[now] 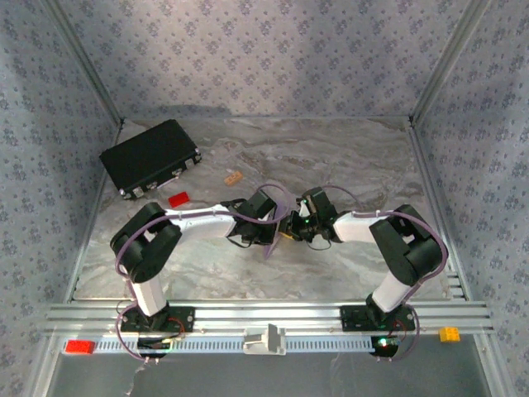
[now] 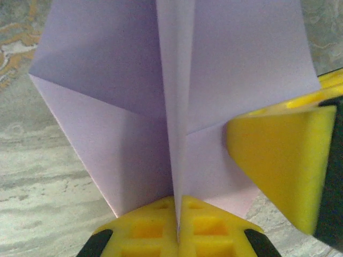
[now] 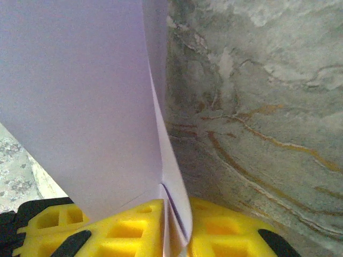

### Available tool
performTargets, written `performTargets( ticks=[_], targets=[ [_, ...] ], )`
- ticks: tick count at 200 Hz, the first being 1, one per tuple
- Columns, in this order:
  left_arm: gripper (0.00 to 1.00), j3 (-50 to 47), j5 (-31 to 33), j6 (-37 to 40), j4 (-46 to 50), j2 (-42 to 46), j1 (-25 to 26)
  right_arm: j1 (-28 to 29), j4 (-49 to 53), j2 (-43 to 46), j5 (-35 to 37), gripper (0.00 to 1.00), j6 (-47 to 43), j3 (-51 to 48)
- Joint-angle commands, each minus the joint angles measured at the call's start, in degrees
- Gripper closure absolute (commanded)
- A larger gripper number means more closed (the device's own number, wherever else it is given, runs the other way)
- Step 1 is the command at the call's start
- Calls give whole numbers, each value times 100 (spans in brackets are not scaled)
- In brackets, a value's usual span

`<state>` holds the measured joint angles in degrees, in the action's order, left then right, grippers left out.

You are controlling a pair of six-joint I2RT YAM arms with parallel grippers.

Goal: Fold a paper plane with a square sheet of paper (pick it up from the middle)
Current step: Turn over a paper plane at the center of the table, then move the paper plane to the center of the table.

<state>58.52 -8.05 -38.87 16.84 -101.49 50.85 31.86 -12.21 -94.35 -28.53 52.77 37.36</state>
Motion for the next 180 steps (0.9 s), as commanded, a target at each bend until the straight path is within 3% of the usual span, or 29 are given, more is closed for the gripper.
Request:
performTargets(
  ticks=[1,52,101,180],
  targets=[
    [99,142,288,62,283,81,48,-61,344,341,41,75,-204,-54],
    [100,379,1229,-6,1107,271,65,-261,1622,1237,726,67,-760,-55],
    [100,592,1311,-41,1302,89,161,-557,1662,1747,762,67,-722,-487],
    [96,749,1344,-69,1415,-199,241,-610,1511,1762,658,66,-663,-616]
  ],
)
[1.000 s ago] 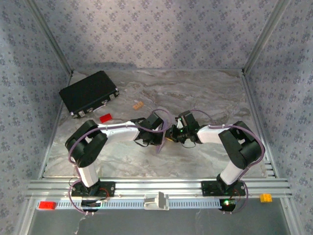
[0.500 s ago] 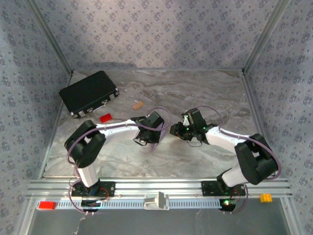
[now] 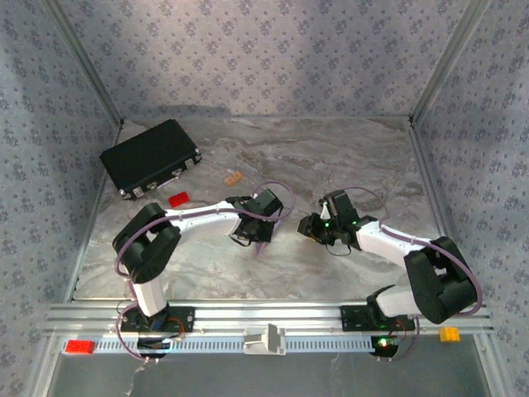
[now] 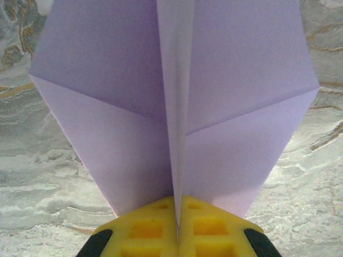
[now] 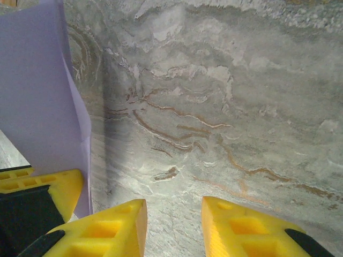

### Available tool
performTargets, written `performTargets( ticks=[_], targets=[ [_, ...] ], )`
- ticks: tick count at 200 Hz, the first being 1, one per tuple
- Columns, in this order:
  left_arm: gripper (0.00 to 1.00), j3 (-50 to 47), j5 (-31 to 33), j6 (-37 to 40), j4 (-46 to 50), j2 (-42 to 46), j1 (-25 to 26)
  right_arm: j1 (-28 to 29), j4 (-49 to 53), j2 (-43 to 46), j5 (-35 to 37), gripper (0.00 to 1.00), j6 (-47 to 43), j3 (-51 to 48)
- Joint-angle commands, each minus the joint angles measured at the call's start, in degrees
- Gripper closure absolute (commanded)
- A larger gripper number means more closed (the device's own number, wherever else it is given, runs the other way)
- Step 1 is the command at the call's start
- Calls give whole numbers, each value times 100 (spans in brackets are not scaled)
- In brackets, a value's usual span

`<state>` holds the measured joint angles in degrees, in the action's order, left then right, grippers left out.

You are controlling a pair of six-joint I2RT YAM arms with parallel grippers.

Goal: Fold a paper plane with a square sheet of paper (pick it up from the middle)
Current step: Move the paper plane to the center of the table.

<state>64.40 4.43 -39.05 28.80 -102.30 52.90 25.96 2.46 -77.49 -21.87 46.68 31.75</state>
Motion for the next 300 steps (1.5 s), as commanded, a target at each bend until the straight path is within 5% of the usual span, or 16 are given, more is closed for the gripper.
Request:
performTargets(
  ticks=[1,157,218,300],
  targets=[
    [96,161,99,-55,221,-121,36,-20,44,76,-5,66,-53,-61],
    [86,256,-21,-76,246,-489,62,4,-109,-20,-63,66,17,-136],
    [81,626,551,-595,943,-909,141,-1,-57,48,-24,66,17,-141],
    [64,1110,827,-1189,1580,-1283,260,-68,0,183,-52,65,-53,-203]
  ],
)
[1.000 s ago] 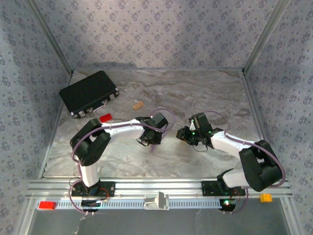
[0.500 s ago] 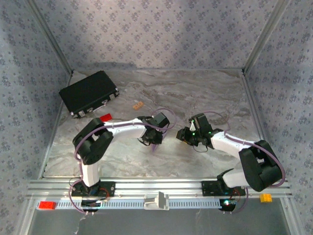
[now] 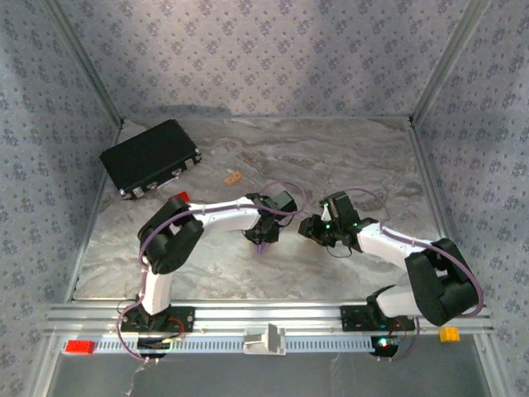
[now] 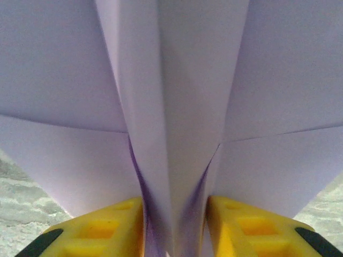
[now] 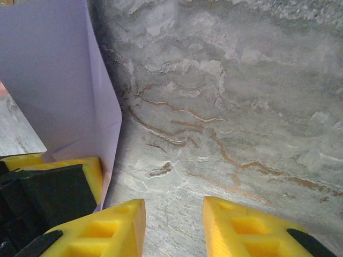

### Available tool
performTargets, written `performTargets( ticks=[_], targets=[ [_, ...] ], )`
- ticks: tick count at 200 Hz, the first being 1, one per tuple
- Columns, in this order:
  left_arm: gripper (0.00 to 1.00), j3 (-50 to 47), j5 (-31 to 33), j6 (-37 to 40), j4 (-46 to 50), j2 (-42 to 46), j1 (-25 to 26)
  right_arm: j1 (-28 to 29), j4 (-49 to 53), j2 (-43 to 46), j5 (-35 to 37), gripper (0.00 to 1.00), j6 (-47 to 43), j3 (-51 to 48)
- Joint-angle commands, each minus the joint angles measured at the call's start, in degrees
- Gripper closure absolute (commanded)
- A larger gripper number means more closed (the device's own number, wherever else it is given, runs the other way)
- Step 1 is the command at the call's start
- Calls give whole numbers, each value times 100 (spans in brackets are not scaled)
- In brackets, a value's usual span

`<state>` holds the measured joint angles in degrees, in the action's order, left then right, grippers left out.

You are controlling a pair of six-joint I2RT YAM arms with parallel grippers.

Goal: Fold a paper plane with a square sheet of paper (pick it up from the middle)
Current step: Move the paper plane to the center of the table.

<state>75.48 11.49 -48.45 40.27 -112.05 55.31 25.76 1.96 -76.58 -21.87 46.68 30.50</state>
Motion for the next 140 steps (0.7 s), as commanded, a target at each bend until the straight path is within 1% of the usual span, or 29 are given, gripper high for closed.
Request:
performTargets(
  ticks=[1,42,63,98,140],
  targets=[
    [64,2,115,-256,427,-308,17,-46,46,91,-53,65,-53,-79],
    [63,-14,-82,-394,303,-252,-10,-54,13,124,-107,65,-58,-108],
    [63,-7,-21,-428,332,-146,-10,-73,62,164,-130,65,-76,-75],
    [63,43,1,-507,370,132,-9,-120,301,331,-85,65,-188,7],
    [62,177,-57,-577,464,271,-11,-181,690,613,39,64,-353,140]
  ],
)
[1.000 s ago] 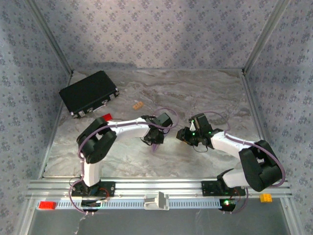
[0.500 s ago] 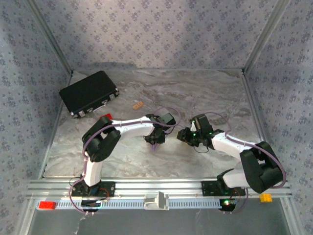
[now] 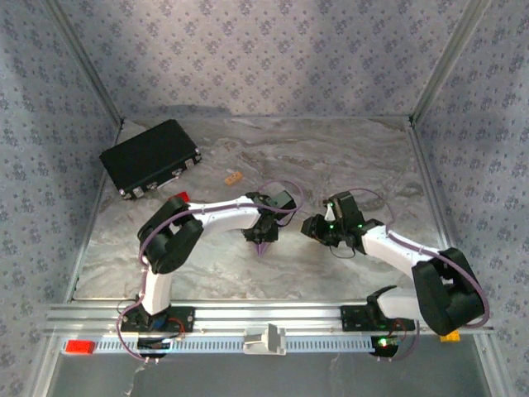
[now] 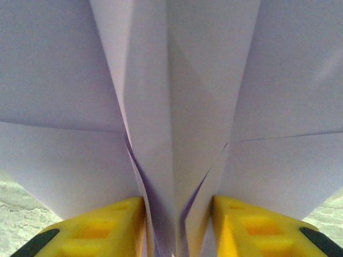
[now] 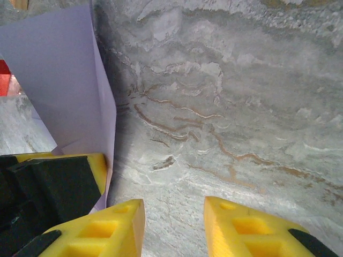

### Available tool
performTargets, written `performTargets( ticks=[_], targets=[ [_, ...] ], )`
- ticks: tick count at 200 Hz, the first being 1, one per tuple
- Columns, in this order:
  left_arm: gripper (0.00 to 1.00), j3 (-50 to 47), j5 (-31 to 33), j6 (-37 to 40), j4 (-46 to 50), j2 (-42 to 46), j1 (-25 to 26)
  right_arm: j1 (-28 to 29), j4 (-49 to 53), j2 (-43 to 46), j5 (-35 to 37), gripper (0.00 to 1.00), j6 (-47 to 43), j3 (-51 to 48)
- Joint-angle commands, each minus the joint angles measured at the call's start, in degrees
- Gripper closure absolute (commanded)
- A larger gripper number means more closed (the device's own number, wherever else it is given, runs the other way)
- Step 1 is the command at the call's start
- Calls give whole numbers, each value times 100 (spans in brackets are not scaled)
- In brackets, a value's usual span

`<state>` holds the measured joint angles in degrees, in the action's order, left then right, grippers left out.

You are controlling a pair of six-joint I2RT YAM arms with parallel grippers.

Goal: Fold a paper plane with a square sheet of paper (pick it up from the middle)
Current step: Move the paper plane to the center of the table, then reset both arms

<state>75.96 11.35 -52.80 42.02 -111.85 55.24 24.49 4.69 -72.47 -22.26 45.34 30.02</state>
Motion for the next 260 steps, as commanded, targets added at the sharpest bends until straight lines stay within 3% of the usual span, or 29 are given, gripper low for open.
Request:
performTargets(
  ticks=[1,78,118,132,153,171,192,217,229,260],
  targets=[
    [62,129,-45,-143,289,256,-5,-56,426,209,85,64,-224,193],
    [55,-41,53,-337,220,1036,61,-300,1312,1098,573,62,-614,492],
    [55,-602,661,-156,-67,2027,59,-560,2061,2014,1760,60,-887,742],
    [55,-913,987,79,-271,2468,14,-601,2266,2397,2344,53,-1110,818],
    [46,-1427,1482,590,-672,3155,-155,-658,2486,2891,3229,42,-1331,860],
    [34,-1896,1802,997,-993,3733,-545,-717,2339,3159,4097,29,-1934,787],
    [23,-2405,1844,1511,-1376,4350,-1306,-858,1856,3243,4715,24,-2604,599],
    [6,-2909,2096,2112,-1797,4923,-2293,-1150,566,3009,5159,23,-3498,-39],
    [1,-3064,2288,2344,-2020,5081,-2764,-1337,-56,2768,5011,23,-3838,-286],
    [0,-3512,2597,3184,-2843,5182,-3689,-2023,-1165,1742,4225,22,-3988,-498]
  ],
)
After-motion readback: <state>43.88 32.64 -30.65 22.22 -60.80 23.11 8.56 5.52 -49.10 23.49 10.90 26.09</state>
